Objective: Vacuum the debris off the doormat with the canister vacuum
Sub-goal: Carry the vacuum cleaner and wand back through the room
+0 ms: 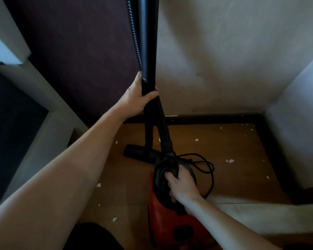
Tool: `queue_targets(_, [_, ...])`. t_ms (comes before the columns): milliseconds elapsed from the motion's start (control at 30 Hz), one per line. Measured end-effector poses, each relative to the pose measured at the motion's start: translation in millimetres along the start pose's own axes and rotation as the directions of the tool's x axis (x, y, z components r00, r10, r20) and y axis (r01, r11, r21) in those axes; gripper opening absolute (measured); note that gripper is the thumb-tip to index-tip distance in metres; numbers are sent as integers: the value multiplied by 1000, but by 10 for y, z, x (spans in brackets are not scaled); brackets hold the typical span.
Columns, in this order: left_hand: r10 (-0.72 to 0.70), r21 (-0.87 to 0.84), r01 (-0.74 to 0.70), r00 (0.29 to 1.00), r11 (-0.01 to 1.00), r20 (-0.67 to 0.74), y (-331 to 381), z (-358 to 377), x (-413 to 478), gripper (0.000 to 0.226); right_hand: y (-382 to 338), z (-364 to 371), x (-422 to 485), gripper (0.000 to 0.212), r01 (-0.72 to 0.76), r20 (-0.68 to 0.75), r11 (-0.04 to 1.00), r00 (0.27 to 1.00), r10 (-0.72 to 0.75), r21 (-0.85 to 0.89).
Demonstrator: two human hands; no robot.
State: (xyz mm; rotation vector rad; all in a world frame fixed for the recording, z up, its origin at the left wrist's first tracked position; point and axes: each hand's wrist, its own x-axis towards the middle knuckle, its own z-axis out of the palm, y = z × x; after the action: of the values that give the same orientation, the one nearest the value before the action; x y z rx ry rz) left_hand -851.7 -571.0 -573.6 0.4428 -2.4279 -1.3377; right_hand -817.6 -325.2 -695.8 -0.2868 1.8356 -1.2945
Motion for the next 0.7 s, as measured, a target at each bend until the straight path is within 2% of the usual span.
queue_targets(67, [7,54,-7,1000,998,13,-49,-29,-43,34,-10,9,-5,7,-10,-12,1000,1000,10,10])
queue_targets(200, [65,124,-53,993,991,-95,-66,132,-63,40,-29,-6,-17,9,20,-50,999,998,-23,-48])
queue_targets(267, [77,117,-63,990,991,-115,-37,246,-33,41,-64,-29,-23,9,20,-66,999,998,-22,-31])
queue_targets(433, [58,57,-50,987,997,-153,116,497,128,43,-145,-117,-40,7,-7,-119,990,993,24,141])
queue_targets(600, [53,58,-45,988,997,-143,132,615,230,41,-142,-215,-7,19,-6,-139,991,990,25,133])
queue_targets(700, [53,63,-44,989,997,-141,98,600,241,41,-149,-248,30,13,-7,-123,990,992,24,139])
